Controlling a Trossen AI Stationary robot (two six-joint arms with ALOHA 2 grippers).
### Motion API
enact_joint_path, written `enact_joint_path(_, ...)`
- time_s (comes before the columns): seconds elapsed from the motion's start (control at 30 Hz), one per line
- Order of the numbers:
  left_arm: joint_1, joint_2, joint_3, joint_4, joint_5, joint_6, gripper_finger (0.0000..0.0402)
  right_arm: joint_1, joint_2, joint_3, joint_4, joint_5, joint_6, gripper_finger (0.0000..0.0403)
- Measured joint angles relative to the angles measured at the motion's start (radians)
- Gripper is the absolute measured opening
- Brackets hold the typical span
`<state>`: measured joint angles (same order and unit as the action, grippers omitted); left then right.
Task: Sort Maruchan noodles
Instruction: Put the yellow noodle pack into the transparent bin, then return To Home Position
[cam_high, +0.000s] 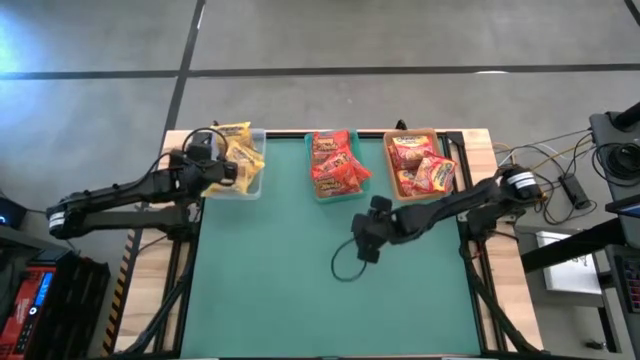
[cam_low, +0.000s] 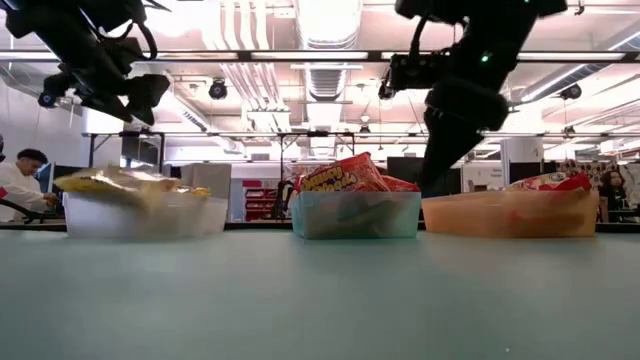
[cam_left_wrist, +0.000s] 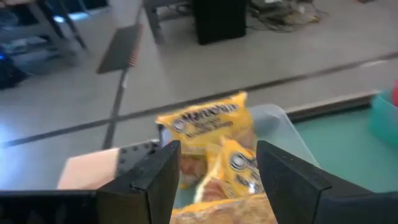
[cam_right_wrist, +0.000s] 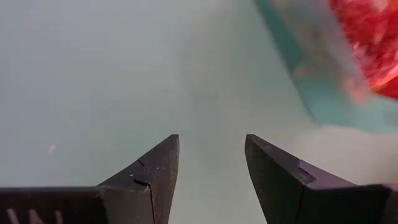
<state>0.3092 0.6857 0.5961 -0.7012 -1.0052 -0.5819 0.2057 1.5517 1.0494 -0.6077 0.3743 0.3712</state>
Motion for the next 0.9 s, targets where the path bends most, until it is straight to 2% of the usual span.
enact_joint_path(0.2, 0.000, 0.012, 0.000, 0.014, -0.033, -0.002, 0.0194, -0.125, -0.147, -0.174, 0.245, -0.087, -0.120, 0.0176)
enact_joint_path(0.33, 0.000, 0.015, 0.000, 0.036, -0.002, -0.003, 0.0194, -0.210, -0.263, -0.303, 0.395, -0.159, -0.156, 0.0176)
enact_joint_path(0.43, 0.000, 0.015, 0.000, 0.049, 0.139, 0.012, 0.0194, -0.262, -0.351, -0.397, 0.513, -0.215, -0.179, 0.0176)
enact_joint_path(0.6, -0.001, 0.012, 0.000, 0.084, 0.564, 0.149, 0.0194, -0.313, -0.490, -0.522, 0.611, -0.227, -0.263, 0.0176)
enact_joint_path(0.67, -0.004, 0.008, 0.000, 0.121, 0.695, 0.171, 0.0194, -0.338, -0.551, -0.560, 0.624, -0.225, -0.278, 0.0176)
enact_joint_path(0.73, -0.015, -0.003, 0.000, 0.163, 0.734, 0.175, 0.0194, -0.364, -0.612, -0.594, 0.631, -0.225, -0.278, 0.0176)
enact_joint_path(0.9, -0.044, -0.049, -0.001, 0.260, 0.728, 0.240, 0.0194, -0.408, -0.748, -0.671, 0.679, -0.225, -0.251, 0.0176)
